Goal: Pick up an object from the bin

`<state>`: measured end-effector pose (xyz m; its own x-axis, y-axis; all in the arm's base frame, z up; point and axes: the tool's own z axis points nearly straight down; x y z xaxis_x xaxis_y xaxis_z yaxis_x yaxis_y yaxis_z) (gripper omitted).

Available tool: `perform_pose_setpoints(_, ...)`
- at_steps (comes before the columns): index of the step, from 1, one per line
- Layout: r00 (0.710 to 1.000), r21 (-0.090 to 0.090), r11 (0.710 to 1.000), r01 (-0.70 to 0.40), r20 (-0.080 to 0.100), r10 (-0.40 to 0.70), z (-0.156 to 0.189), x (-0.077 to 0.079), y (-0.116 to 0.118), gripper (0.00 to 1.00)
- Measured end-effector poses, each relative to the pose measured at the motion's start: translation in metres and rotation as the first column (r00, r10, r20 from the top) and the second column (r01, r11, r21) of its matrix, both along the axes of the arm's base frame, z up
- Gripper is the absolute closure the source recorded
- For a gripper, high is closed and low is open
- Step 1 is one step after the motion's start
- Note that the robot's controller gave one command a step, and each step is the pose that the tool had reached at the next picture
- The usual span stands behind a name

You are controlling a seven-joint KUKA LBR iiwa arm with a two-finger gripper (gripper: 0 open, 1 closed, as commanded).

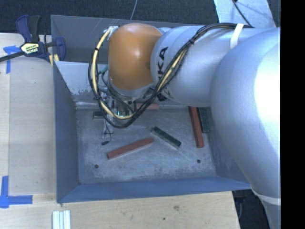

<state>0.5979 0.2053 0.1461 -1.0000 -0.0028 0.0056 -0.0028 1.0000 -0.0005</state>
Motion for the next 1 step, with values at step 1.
perform_pose_setpoints(1,1.0,0.002,1.0,0.003,0.008,-0.003,0.0048,0.0023,-0.0007,0.0)
